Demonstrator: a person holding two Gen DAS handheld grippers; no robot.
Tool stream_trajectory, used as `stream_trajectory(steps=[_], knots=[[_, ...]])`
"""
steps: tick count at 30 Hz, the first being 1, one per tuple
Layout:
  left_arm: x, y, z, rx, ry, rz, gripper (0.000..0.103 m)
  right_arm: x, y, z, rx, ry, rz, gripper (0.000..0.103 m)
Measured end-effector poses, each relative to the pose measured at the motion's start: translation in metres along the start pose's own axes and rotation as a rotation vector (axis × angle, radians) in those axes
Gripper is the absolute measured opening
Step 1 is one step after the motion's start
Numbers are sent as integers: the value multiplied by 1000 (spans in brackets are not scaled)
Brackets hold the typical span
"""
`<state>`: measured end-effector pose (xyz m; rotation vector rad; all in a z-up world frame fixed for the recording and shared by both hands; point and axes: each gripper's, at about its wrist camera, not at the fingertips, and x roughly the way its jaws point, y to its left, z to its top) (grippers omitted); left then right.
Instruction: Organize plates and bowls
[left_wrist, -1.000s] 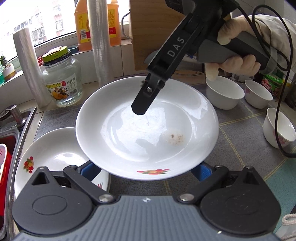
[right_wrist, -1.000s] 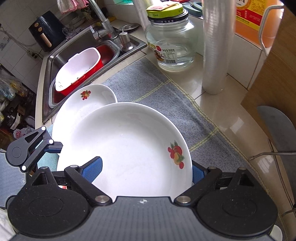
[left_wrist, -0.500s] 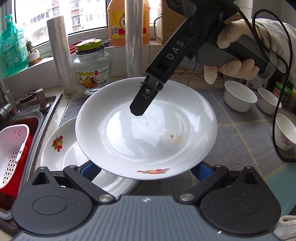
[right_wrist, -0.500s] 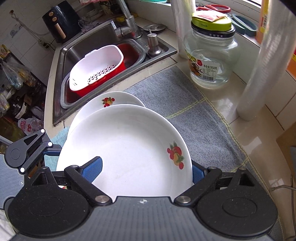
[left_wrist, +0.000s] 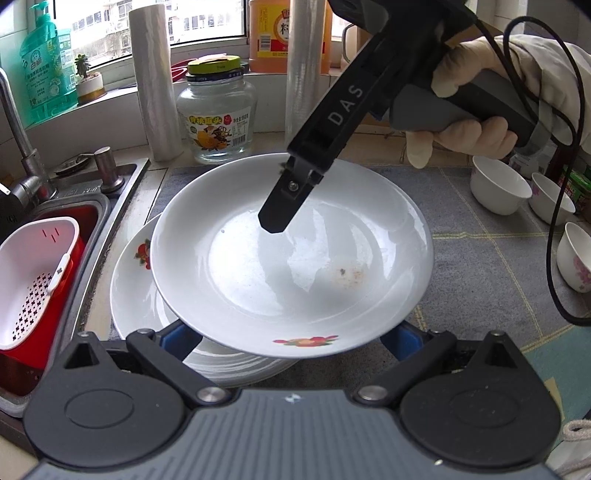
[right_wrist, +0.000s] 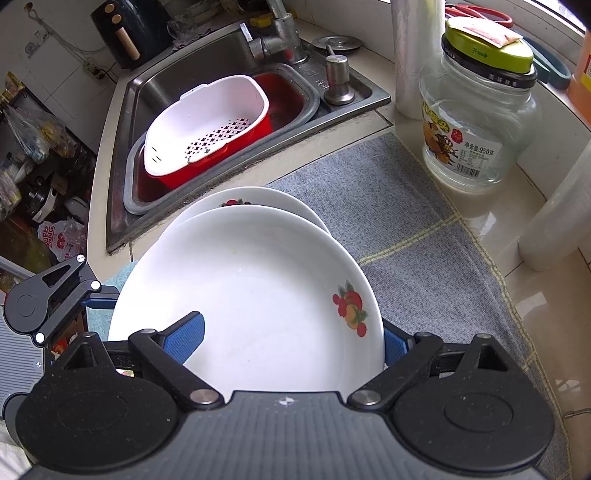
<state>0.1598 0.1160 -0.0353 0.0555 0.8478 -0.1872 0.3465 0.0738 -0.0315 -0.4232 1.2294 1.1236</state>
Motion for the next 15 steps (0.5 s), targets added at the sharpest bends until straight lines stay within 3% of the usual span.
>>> stream_trajectory(steps=[15], knots=[[12, 20, -1, -75, 39, -67, 100, 13, 4, 9, -14, 20, -44, 98]])
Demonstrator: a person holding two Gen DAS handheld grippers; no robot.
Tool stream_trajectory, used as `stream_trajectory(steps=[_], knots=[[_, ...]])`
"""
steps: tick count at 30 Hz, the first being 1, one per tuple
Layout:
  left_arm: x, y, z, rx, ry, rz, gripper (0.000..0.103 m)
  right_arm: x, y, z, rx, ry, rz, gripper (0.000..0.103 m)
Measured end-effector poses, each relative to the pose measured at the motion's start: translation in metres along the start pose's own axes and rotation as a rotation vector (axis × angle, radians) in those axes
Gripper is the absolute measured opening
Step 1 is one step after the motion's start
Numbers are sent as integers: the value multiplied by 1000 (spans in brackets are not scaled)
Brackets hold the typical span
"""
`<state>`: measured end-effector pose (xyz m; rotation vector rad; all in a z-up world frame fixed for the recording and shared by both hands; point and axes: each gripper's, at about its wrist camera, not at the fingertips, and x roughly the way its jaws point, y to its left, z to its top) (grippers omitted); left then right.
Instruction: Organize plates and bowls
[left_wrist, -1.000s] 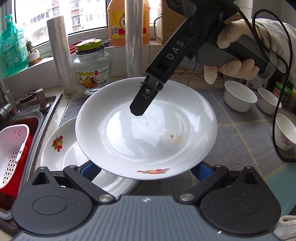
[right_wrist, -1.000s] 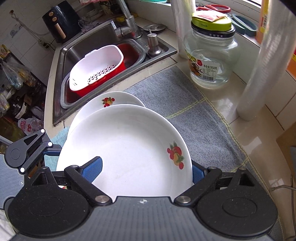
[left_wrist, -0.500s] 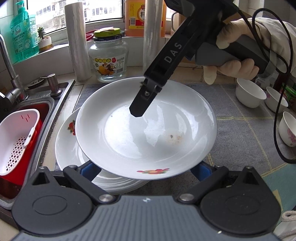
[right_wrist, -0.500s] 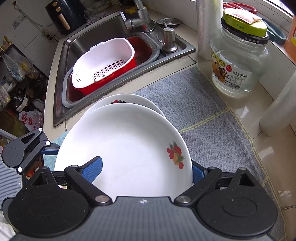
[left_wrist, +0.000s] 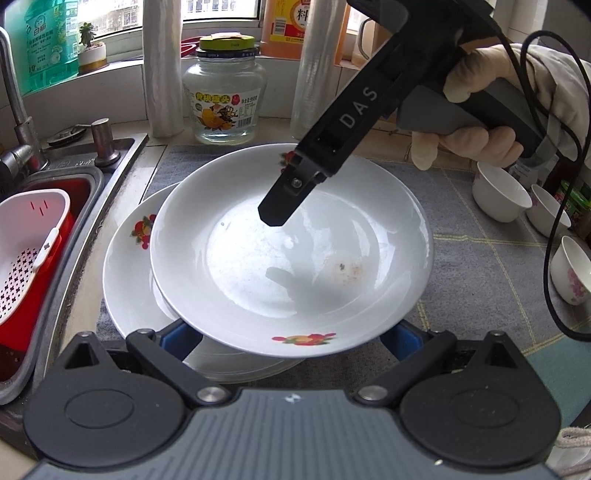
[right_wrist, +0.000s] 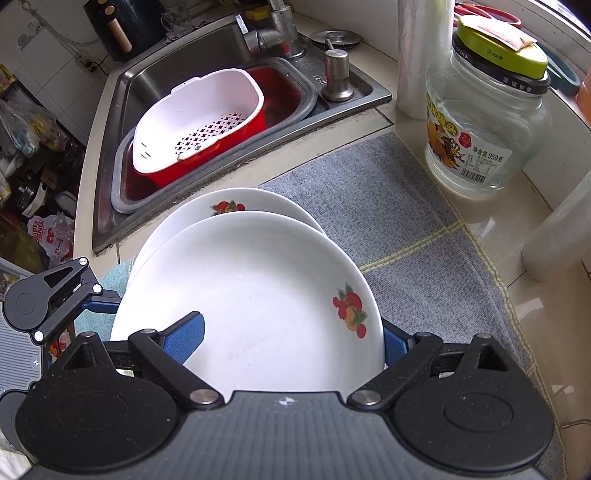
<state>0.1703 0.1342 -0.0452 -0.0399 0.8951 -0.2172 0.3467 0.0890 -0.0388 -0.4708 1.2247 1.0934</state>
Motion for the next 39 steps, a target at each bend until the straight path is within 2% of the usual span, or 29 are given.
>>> stream_trajectory(steps=[3, 11, 26, 32, 39], knots=[[3, 5, 1, -27, 19, -23, 99, 2, 3, 2, -17, 6, -18, 98], [6, 13, 3, -32, 55, -26, 99, 3, 7, 4, -38, 23, -41, 98], [7, 21, 6, 81, 124, -31, 99, -2, 7, 4, -22, 19, -47, 98], [3, 19, 6, 143, 125, -25, 100, -6, 8, 2, -16, 15, -48, 98], [1, 23, 5, 152, 128, -37, 101, -8, 9, 0, -12, 16, -53, 98]])
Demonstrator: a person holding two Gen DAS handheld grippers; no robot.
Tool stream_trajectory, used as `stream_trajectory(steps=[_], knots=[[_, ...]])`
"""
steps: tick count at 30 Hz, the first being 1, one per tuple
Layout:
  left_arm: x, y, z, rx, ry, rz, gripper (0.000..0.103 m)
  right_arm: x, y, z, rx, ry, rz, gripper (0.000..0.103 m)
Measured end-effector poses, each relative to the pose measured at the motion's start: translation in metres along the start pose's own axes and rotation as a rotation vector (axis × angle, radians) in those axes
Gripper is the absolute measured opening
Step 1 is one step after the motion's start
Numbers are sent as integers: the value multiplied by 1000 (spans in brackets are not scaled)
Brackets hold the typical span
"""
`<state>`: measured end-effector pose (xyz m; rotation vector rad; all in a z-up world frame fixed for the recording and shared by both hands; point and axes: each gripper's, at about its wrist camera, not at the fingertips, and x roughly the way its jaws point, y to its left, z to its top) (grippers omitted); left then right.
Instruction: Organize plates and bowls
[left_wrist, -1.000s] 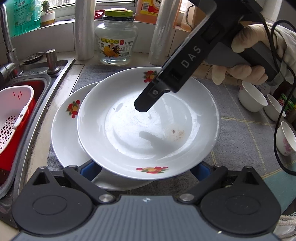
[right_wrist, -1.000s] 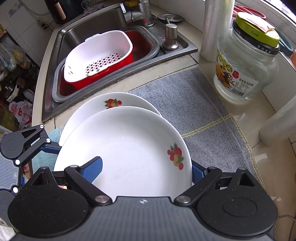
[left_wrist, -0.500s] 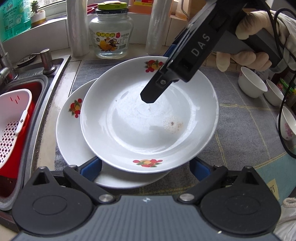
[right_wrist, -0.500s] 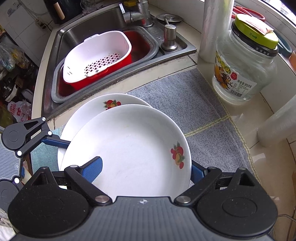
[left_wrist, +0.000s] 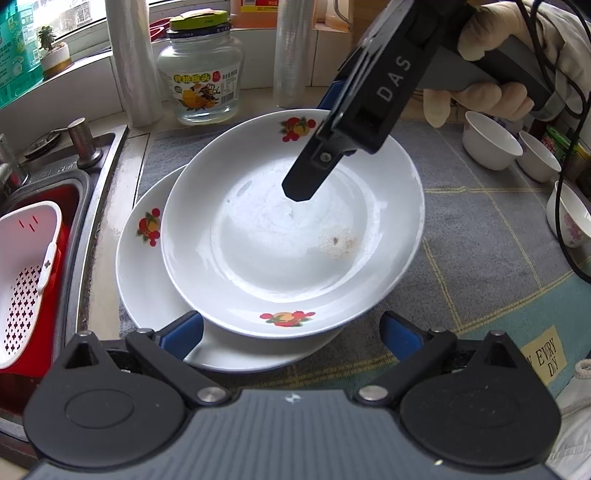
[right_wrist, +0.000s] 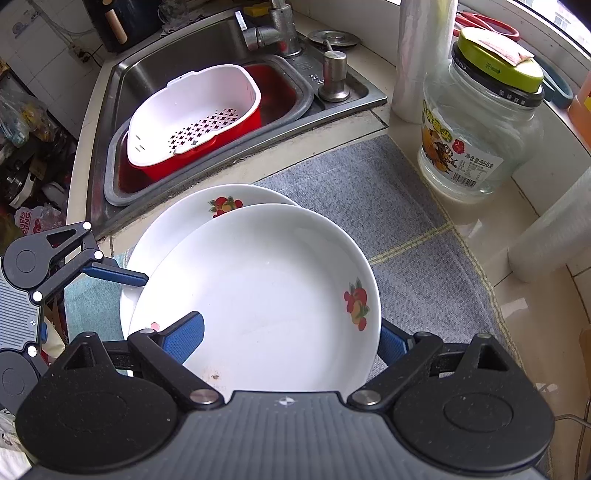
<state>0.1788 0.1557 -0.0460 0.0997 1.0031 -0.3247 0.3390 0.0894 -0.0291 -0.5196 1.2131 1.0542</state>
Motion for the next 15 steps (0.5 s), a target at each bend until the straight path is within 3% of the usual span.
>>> stream_trajectory(steps=[15], knots=[[-2, 2, -2, -24, -12, 3, 101, 9, 17, -1, -63, 32, -97, 101]])
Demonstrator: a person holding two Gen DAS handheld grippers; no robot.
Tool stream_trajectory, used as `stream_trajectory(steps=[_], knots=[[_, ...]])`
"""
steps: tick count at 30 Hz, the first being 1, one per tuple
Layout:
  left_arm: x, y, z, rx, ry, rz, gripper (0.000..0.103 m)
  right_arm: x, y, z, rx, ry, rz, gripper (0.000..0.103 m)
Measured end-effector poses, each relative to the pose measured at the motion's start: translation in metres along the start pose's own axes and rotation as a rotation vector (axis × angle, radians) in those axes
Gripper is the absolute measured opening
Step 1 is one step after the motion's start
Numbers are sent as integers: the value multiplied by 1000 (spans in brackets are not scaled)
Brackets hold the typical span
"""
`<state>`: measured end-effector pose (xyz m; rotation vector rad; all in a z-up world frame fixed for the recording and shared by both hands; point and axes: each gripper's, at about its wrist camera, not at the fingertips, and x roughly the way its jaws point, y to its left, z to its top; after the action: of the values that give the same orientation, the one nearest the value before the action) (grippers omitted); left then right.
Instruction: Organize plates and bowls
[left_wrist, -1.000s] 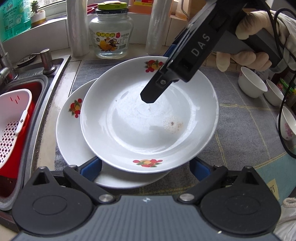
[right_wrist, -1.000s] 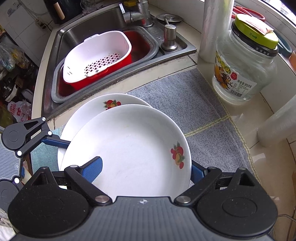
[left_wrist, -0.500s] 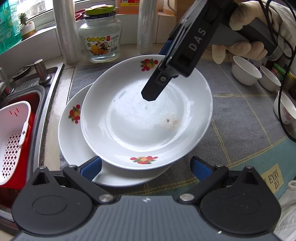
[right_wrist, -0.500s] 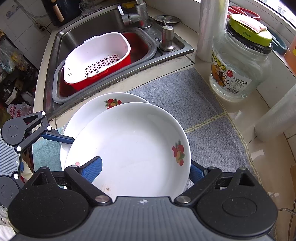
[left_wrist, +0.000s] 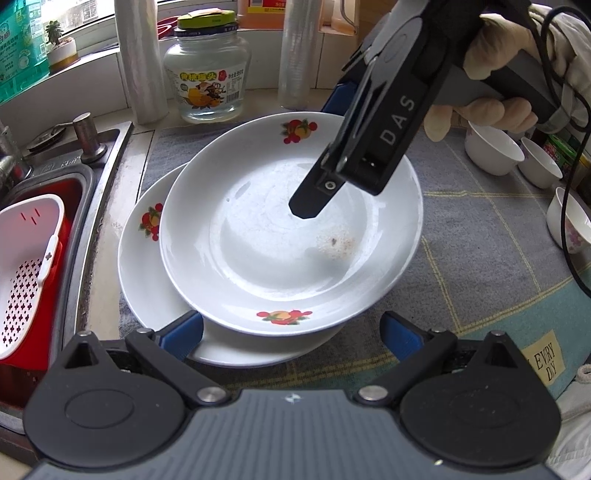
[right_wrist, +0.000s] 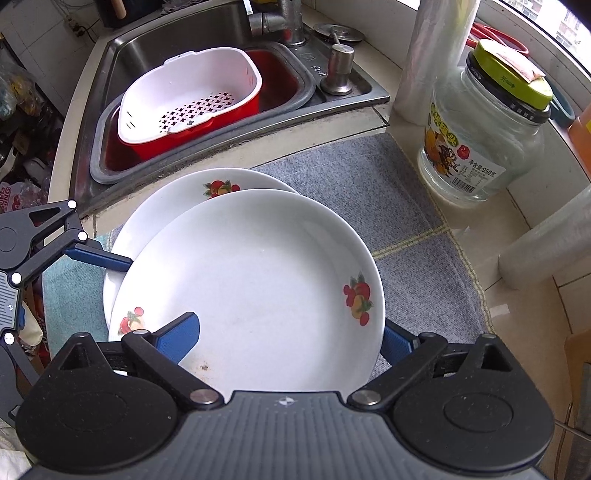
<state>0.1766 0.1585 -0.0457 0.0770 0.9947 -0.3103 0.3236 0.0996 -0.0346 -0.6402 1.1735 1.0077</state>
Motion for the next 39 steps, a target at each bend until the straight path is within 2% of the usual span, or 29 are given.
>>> stream_trajectory(steps=[10, 18, 26, 32, 39], knots=[[-1, 3, -1, -14, -20, 7, 101, 6, 5, 6, 2, 17, -26, 103], [-4, 7, -2, -20, -41, 31, 102, 20, 17, 11, -48, 44, -99, 103], [-7, 7, -7, -24, -73, 24, 102, 14, 18, 4, -47, 68, -100, 103], [-7, 8, -6, -21, -82, 25, 102, 6, 19, -2, -16, 69, -58, 103], [-12, 7, -8, -4, -94, 79, 102, 12, 19, 3, 11, 66, -47, 103]])
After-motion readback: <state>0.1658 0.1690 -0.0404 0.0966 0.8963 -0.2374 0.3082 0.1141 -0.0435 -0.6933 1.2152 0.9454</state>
